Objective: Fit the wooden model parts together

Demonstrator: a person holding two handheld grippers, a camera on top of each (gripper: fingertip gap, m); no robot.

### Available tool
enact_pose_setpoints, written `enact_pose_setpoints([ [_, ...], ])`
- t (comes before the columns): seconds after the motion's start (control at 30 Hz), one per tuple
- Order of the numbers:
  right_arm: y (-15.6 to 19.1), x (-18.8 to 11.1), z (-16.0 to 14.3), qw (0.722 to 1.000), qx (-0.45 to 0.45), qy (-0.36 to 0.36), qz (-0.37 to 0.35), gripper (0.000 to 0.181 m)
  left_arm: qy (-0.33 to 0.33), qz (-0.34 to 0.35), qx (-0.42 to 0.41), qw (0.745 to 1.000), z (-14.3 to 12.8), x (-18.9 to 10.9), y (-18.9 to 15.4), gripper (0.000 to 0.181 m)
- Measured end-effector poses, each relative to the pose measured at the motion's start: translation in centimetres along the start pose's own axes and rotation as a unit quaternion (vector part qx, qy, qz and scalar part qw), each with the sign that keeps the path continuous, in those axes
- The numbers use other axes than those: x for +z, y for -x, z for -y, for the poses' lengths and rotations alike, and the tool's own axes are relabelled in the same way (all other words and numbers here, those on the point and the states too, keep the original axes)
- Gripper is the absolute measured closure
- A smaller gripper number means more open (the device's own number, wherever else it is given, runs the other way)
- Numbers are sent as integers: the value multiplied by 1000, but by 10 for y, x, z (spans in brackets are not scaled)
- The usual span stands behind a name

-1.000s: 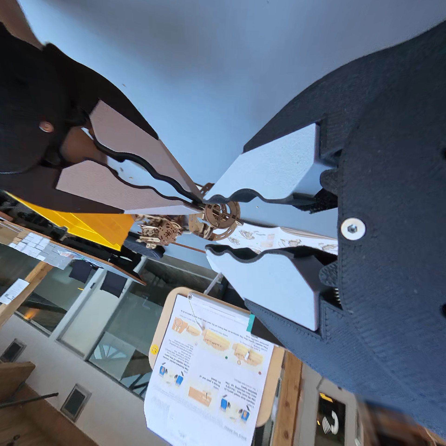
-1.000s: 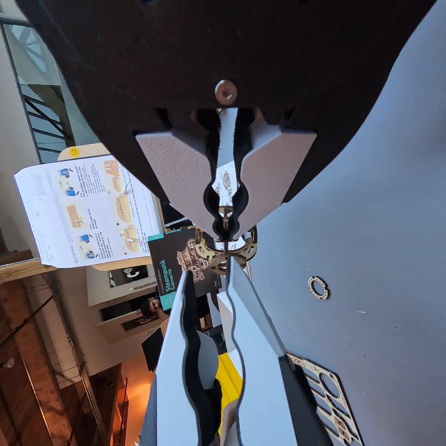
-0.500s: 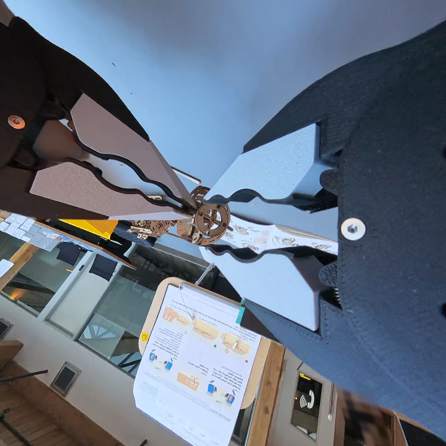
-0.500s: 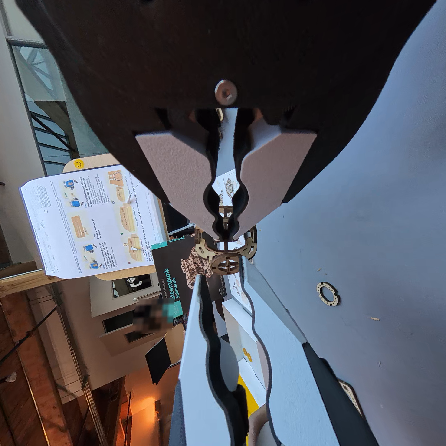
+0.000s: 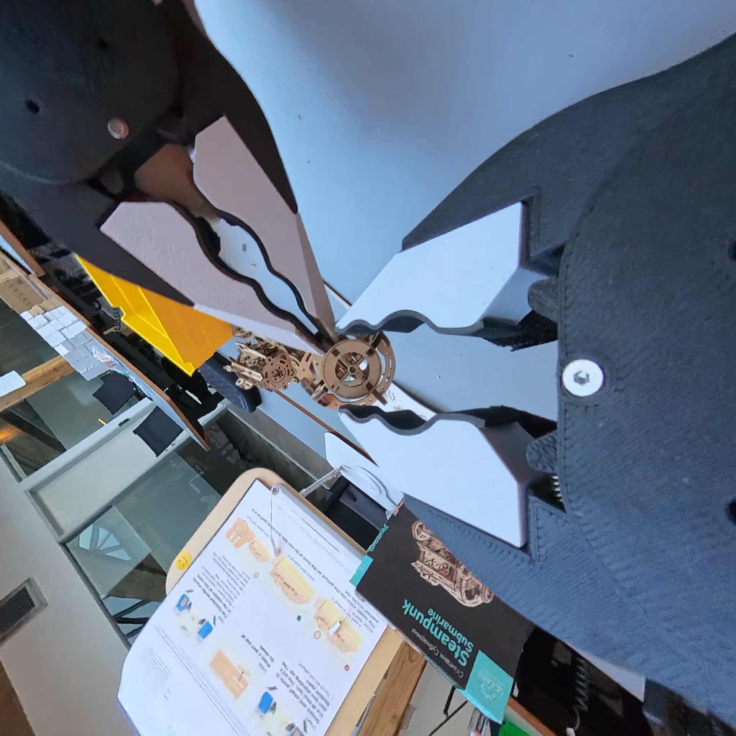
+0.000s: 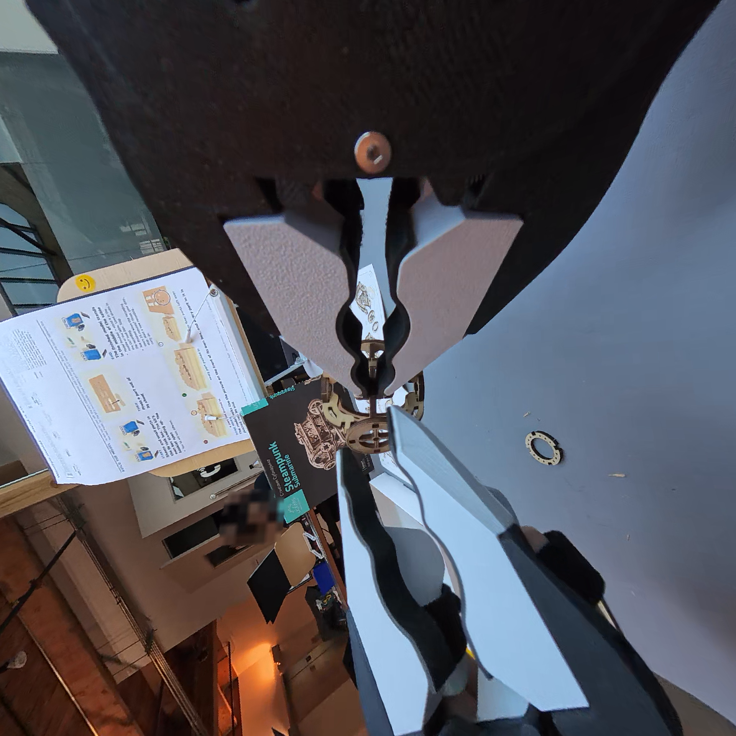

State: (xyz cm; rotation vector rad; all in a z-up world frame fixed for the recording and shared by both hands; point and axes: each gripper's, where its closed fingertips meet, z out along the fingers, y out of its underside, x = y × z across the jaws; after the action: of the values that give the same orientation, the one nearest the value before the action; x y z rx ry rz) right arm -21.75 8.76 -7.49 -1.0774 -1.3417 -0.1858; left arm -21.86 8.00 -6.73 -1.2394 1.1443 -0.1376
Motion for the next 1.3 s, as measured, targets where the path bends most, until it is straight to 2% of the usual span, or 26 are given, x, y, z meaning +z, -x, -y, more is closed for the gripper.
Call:
enact_pose_setpoints([
  [0.23, -4, -2, 3, 999, 42, -23, 5, 181, -14, 11, -12, 1000, 7, 1, 2, 153],
  [0.53, -13, -11, 15, 997, 43, -70, -15, 181, -34, 15, -41, 998, 22, -4, 7, 154],
  [1.3, -8, -12, 16, 996, 28, -89, -5, 181, -2, 6, -39, 999, 16, -3, 5, 154],
])
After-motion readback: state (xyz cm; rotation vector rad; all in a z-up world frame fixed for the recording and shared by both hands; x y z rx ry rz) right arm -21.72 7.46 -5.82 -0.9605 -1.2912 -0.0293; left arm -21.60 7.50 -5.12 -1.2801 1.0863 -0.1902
